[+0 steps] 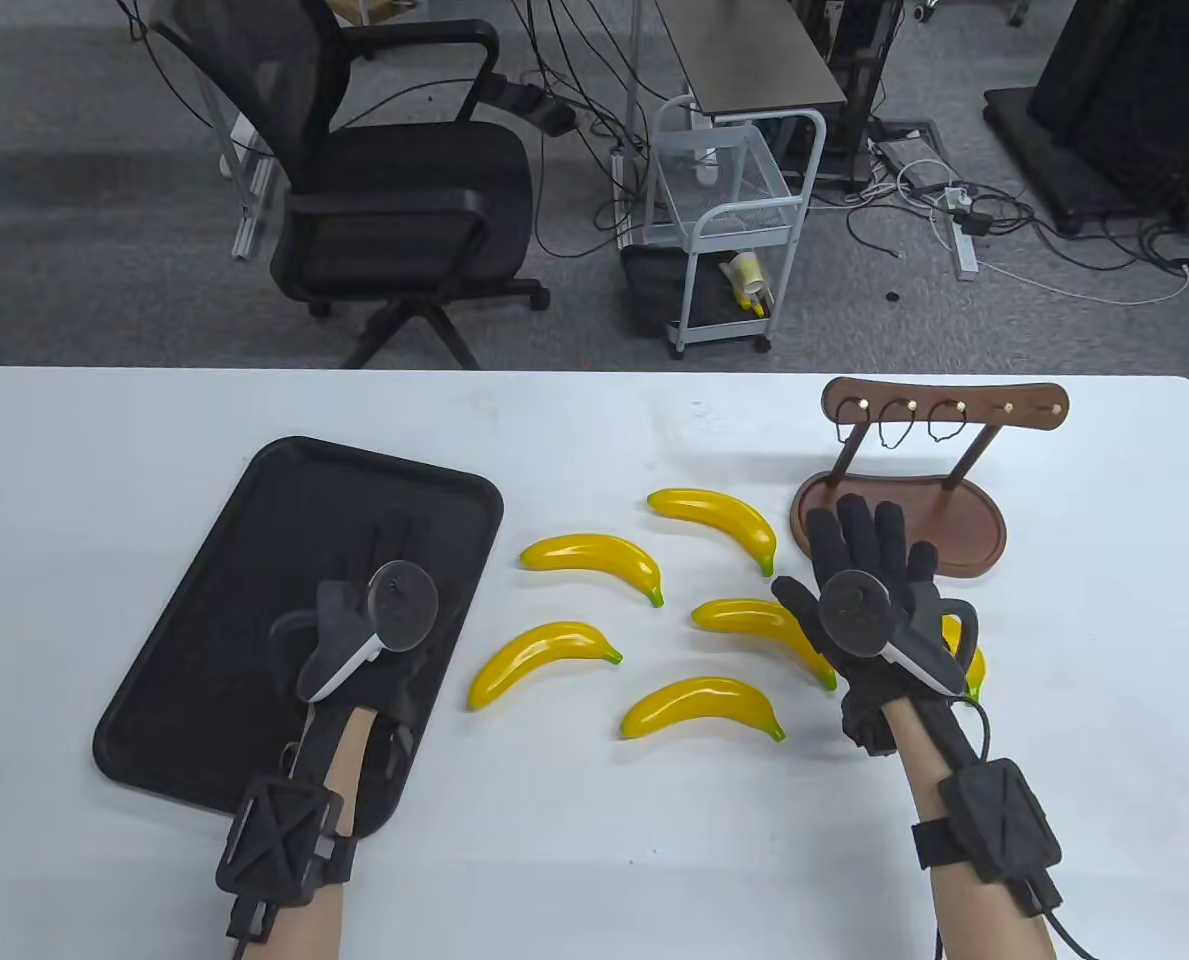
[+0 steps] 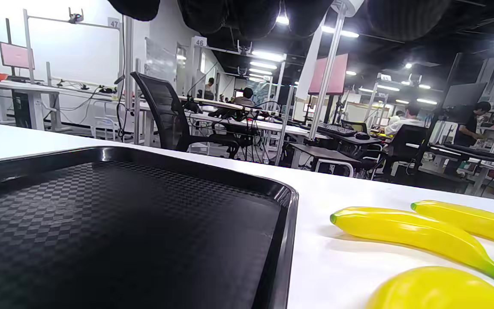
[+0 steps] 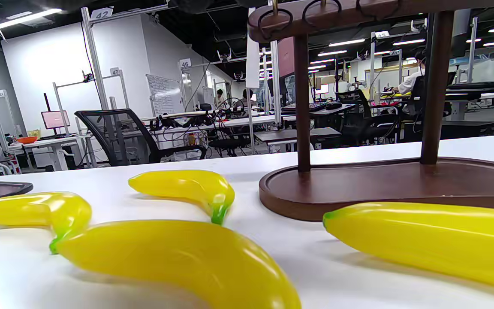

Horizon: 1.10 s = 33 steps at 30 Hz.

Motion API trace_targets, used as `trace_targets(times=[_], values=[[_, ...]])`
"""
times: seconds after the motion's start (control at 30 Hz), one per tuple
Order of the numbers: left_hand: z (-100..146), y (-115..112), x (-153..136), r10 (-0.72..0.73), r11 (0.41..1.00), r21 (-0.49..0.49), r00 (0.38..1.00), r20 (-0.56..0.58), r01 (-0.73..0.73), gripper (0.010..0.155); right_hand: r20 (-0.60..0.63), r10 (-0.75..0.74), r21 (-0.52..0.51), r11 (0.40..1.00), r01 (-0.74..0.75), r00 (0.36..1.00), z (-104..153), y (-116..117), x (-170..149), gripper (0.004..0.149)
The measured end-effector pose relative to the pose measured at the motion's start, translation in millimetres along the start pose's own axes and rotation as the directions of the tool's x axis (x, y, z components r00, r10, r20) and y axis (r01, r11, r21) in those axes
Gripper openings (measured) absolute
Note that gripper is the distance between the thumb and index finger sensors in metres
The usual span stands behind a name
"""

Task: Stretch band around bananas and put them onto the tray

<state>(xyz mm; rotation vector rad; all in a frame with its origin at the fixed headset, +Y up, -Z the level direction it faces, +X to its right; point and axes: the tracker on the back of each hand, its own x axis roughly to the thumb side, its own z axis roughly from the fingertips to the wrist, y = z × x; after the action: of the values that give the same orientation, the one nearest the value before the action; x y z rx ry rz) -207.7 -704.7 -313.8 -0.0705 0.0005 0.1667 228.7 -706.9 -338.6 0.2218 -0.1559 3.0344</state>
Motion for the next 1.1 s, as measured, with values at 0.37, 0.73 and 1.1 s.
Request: trace_targets(times=[0.37,0.73,1.1], values=[[-0.7,-0.2,-0.2,0.002,1.000,-0.001,1.000,0.000,-0.002,0.070,0.007,0.001,0.008,1.000,-0.001,1.000,-0.6,1.3,1.0,0.079],[-1.0,-0.7,-0.6,0.004,1.000,-0.004,1.000,-0.001,-0.004,0.070,0.007,0.000,0.015,1.000,0.000,1.000,-0.8,2.2,1.4,0.079],[-1.2,-0.6,-1.1,0.015,1.000,-0.008,1.000,0.003,-0.015,0.069,0.005,-0.005,0.018,1.000,0.005,1.000,-1.1,3.1,0.6,0.078]])
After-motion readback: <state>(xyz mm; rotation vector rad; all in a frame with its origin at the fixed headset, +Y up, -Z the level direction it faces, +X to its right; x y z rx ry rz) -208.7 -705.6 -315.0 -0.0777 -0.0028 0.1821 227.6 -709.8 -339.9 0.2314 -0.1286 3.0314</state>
